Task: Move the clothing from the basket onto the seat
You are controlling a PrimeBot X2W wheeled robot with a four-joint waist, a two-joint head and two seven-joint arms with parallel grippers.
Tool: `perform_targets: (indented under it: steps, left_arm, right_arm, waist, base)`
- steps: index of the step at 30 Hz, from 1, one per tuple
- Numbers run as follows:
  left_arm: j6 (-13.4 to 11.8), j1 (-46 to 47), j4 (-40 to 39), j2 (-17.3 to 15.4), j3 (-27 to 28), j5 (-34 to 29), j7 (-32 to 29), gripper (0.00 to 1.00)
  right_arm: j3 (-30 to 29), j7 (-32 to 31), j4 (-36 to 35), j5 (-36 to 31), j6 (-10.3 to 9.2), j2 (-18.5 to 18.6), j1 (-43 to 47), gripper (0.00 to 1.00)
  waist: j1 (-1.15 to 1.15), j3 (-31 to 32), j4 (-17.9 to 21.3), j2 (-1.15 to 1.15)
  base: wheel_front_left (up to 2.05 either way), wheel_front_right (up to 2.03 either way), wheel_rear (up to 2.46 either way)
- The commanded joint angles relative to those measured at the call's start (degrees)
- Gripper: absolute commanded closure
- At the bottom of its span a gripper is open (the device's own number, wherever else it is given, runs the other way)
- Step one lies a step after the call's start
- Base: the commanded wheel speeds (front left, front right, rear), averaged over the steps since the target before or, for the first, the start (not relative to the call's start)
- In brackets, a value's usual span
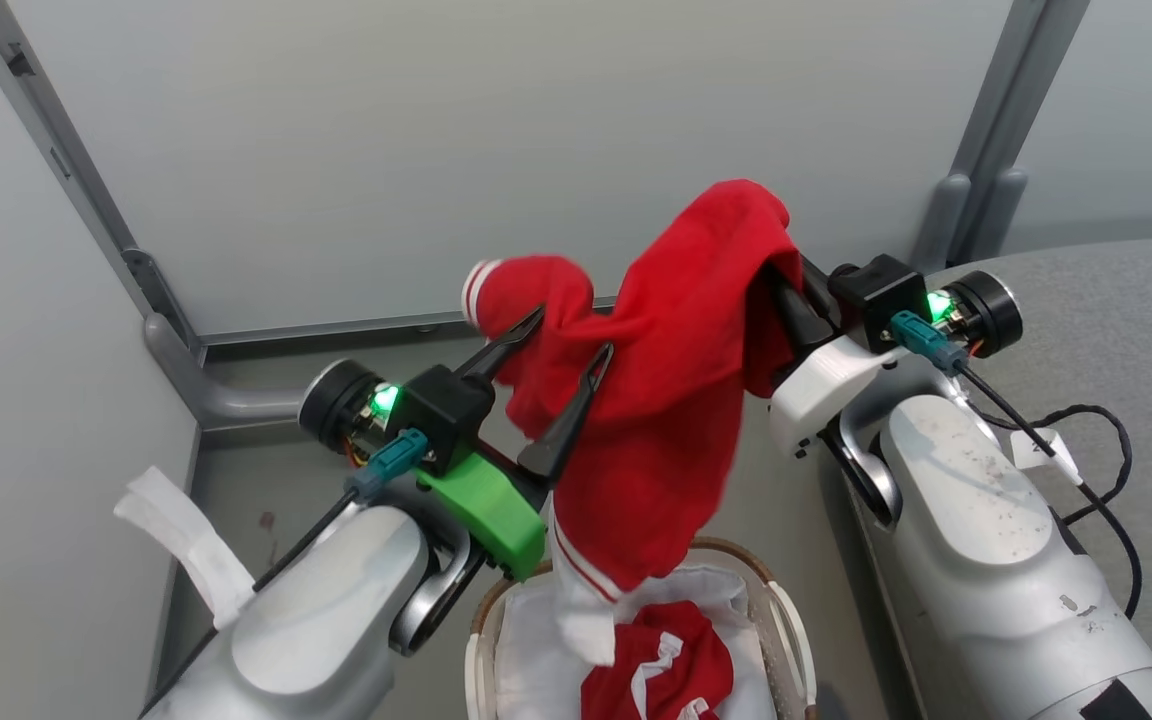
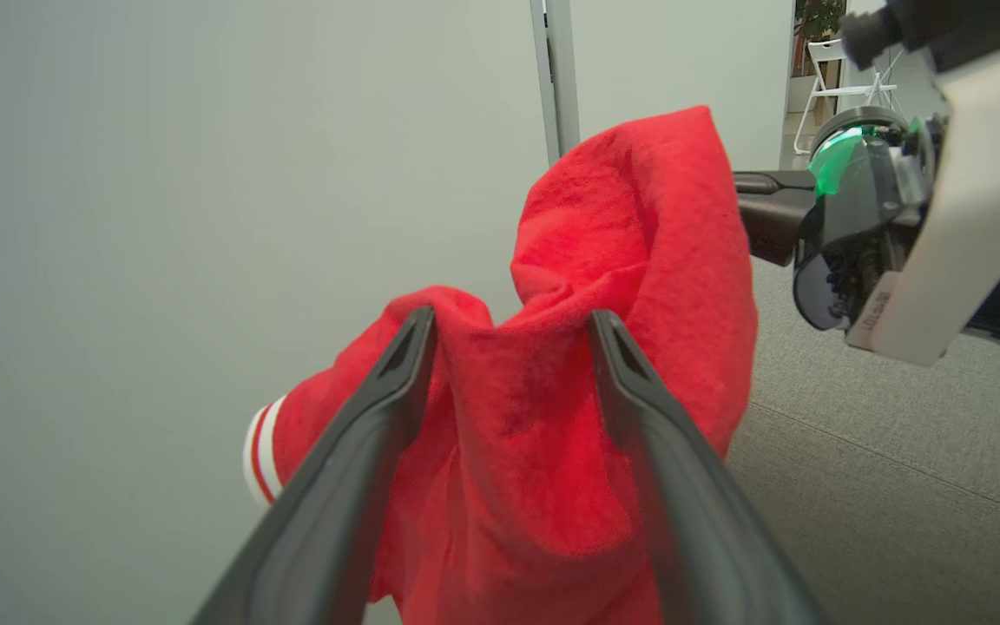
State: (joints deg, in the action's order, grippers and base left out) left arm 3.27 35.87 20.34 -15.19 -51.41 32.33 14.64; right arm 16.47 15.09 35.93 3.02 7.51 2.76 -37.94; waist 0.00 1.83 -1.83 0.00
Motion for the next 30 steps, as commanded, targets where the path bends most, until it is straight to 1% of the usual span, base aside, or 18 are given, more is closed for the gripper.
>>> perform_targets:
  steps: [1, 7, 13, 20, 26, 30]
  left_arm:
    - [-0.2, -2.2, 0.6, 0.3, 0.6, 0.9, 0.3, 0.0]
    - [0.2, -7.6, 2.7, 0.9, 3.2, 1.2, 0.6, 0.0]
    - [0.9, -12.8, 3.3, 1.8, 6.9, -0.4, 0.5, 0.0]
    - [2.0, -16.8, 3.8, 3.4, 10.3, -2.9, 0.5, 0.0]
    - [3.0, -19.1, 2.8, 5.0, 13.2, -5.3, 0.5, 0.0]
    - [3.5, -20.3, 2.1, 6.0, 14.8, -6.9, 0.5, 0.0]
  right_arm:
    - [-0.8, 0.1, -0.9, -0.3, -0.05, 0.2, 0.9, 1.0]
    - [-3.7, 0.1, -3.3, -1.4, -0.05, 0.2, 1.9, 1.0]
    - [-6.0, 0.1, -5.4, -2.8, -0.05, 0.2, 3.7, 1.0]
    - [-7.0, 0.1, -6.8, -2.8, -0.05, 0.2, 4.7, 1.0]
    - [-7.4, 0.1, -6.9, -3.8, -0.05, 0.2, 4.4, 1.0]
    - [-8.1, 0.1, -6.8, -4.3, -0.06, 0.5, 3.5, 1.0]
  waist:
    - [0.0, 0.1, 0.5, 0.0]
    - [0.0, 0.2, 1.3, 0.0]
    - [0.0, 0.1, 2.0, 0.0]
    - [0.0, -0.5, 3.3, 0.0]
    - [0.0, -1.4, 6.6, 0.0]
    - [0.0, -2.3, 10.2, 0.0]
  base:
    - [0.0, 0.0, 0.0]
    - [0.0, 0.0, 0.0]
    - [0.0, 0.0, 0.0]
    - [0.0, 0.0, 0.0]
    - [0.0, 0.0, 0.0]
    - [0.0, 0.0, 0.0]
